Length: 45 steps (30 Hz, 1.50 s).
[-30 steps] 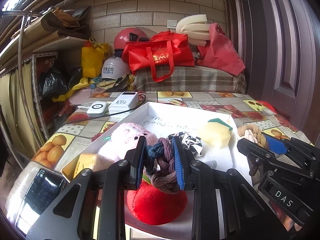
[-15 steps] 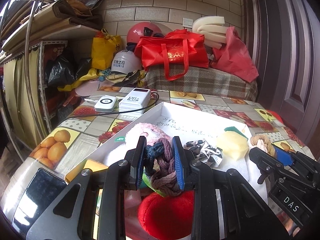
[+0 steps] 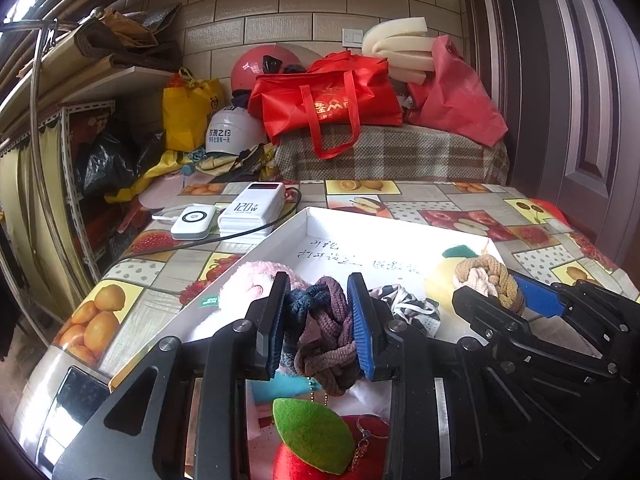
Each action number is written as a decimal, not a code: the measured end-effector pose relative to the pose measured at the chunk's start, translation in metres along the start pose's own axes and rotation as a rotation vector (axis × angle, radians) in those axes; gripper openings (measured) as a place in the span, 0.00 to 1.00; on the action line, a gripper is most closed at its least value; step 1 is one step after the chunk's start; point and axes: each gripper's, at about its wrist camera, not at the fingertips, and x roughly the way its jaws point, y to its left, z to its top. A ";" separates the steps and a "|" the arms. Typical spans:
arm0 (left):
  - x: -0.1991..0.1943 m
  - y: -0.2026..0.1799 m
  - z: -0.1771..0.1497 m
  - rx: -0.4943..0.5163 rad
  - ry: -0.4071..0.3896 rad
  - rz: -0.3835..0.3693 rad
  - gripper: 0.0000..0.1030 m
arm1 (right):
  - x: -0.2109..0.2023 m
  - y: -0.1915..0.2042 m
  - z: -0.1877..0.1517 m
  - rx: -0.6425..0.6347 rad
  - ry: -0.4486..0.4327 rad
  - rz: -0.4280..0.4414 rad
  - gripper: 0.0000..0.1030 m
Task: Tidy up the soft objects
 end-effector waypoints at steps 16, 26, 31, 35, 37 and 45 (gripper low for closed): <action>-0.001 0.037 -0.002 -0.192 -0.002 0.098 1.00 | -0.010 -0.002 0.000 0.013 -0.055 -0.029 0.84; -0.027 0.029 -0.012 -0.152 -0.030 0.118 1.00 | -0.037 -0.002 -0.005 0.015 -0.177 -0.046 1.00; -0.044 0.026 -0.023 -0.172 -0.004 0.071 1.00 | -0.052 -0.009 -0.011 0.028 -0.190 -0.094 1.00; -0.060 0.020 -0.030 -0.174 -0.017 0.042 1.00 | -0.064 -0.016 -0.017 0.023 -0.194 -0.090 1.00; -0.067 0.015 -0.032 -0.162 -0.029 0.032 1.00 | -0.069 -0.017 -0.020 0.009 -0.185 -0.078 1.00; -0.091 -0.013 -0.038 -0.040 -0.061 0.014 1.00 | -0.091 -0.032 -0.036 -0.007 -0.139 -0.043 1.00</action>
